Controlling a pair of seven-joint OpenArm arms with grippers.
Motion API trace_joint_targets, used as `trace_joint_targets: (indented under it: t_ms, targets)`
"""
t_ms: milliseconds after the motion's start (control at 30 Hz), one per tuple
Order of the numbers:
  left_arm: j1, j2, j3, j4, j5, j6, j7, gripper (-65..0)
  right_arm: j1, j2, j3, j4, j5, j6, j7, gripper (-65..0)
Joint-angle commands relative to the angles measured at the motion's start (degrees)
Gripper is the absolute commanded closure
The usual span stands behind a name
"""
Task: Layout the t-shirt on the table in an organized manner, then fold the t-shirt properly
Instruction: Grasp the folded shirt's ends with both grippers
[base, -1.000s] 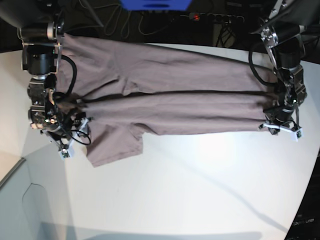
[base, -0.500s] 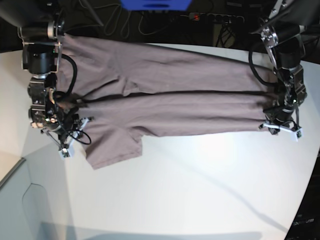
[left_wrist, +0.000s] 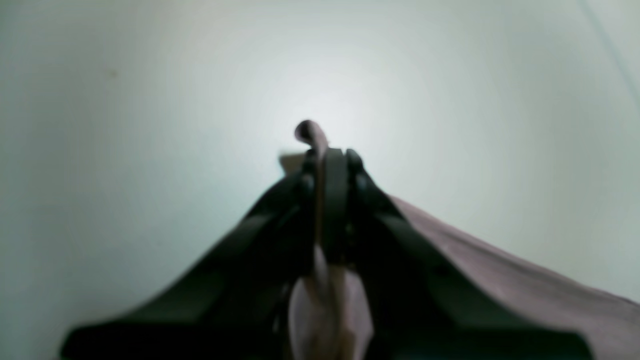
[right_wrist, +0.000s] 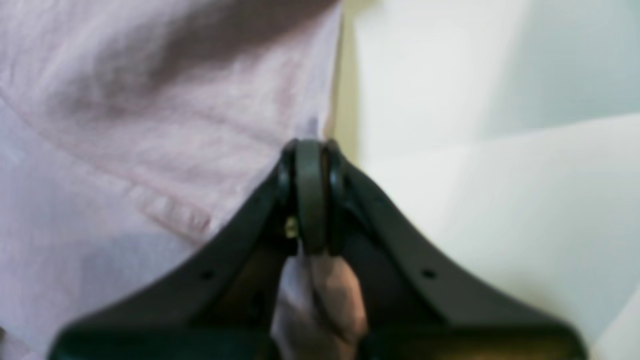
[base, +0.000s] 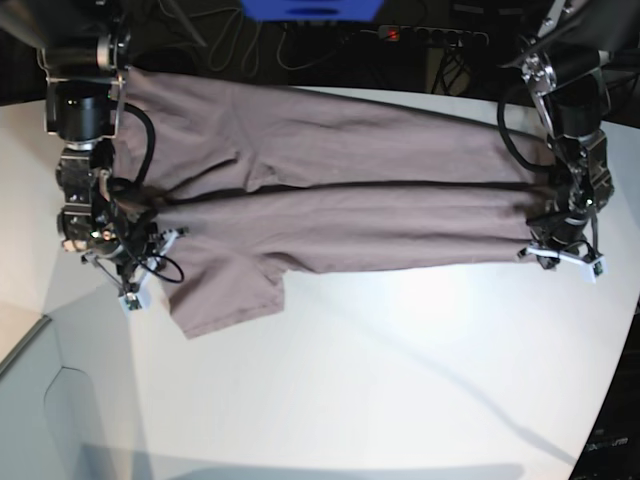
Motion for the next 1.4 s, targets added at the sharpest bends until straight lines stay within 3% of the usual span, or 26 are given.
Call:
trace_joint_targets:
  t_ms: [0,967,1367]
  targets:
    - [-0.85,-0.84,-0.14,0.82,-0.01,0.15,0.13,0.0,0.82,0.41,0.15,0.91,0.11,0.11,0.31,0.0]
    - [-0.68,-0.84,-0.14,0.82,0.26,0.06,0.13,0.0,0.12,0.41,0.24,1.09,0.11,0.11,0.40,0.0]
    - [-0.68,-1.72,-0.14,0.91,-0.01,-0.02,0.13,0.0,-1.38,-0.74,0.24,7.86,0.11,-0.07,0.49,0.0]
